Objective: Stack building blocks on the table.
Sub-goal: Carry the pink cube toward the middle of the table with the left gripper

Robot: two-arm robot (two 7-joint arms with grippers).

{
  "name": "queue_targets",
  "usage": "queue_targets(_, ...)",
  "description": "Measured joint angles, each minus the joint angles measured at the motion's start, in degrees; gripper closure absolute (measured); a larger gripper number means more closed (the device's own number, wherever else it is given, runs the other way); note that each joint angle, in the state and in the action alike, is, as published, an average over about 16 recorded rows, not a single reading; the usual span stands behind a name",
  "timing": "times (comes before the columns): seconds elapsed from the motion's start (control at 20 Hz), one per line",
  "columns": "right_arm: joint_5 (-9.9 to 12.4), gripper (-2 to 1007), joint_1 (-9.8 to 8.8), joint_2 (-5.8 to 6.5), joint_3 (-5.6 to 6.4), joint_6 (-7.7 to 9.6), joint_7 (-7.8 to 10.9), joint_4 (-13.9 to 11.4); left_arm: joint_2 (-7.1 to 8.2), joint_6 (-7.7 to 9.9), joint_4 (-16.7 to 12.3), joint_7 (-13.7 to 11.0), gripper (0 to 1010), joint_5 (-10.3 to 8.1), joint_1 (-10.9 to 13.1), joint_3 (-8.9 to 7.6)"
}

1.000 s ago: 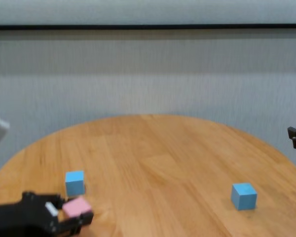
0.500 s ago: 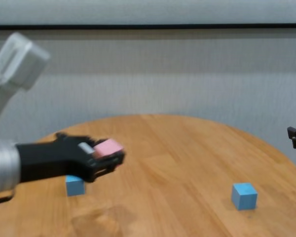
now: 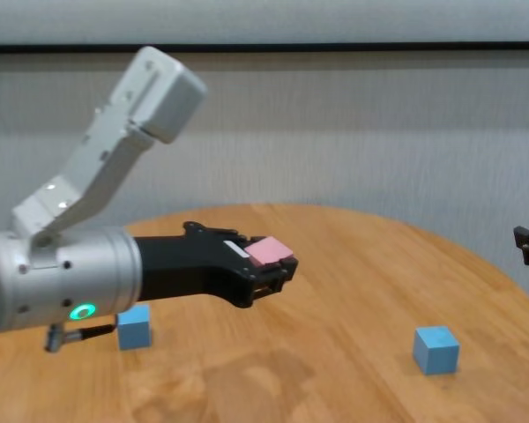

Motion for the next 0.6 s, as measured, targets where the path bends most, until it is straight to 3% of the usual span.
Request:
queue_targets(0.3,0.0,0,0.0,0.0,0.0,0.0,0.0,0.0,-2.99,-0.02,5.04,-0.07,611,1.37,-3.13,1.41)
queue_targets(0.6,0.0,0,0.0,0.0,0.0,0.0,0.0,0.0,-5.34,-1.22,10.87,-0.64,611,2.02,-5.74,2.05)
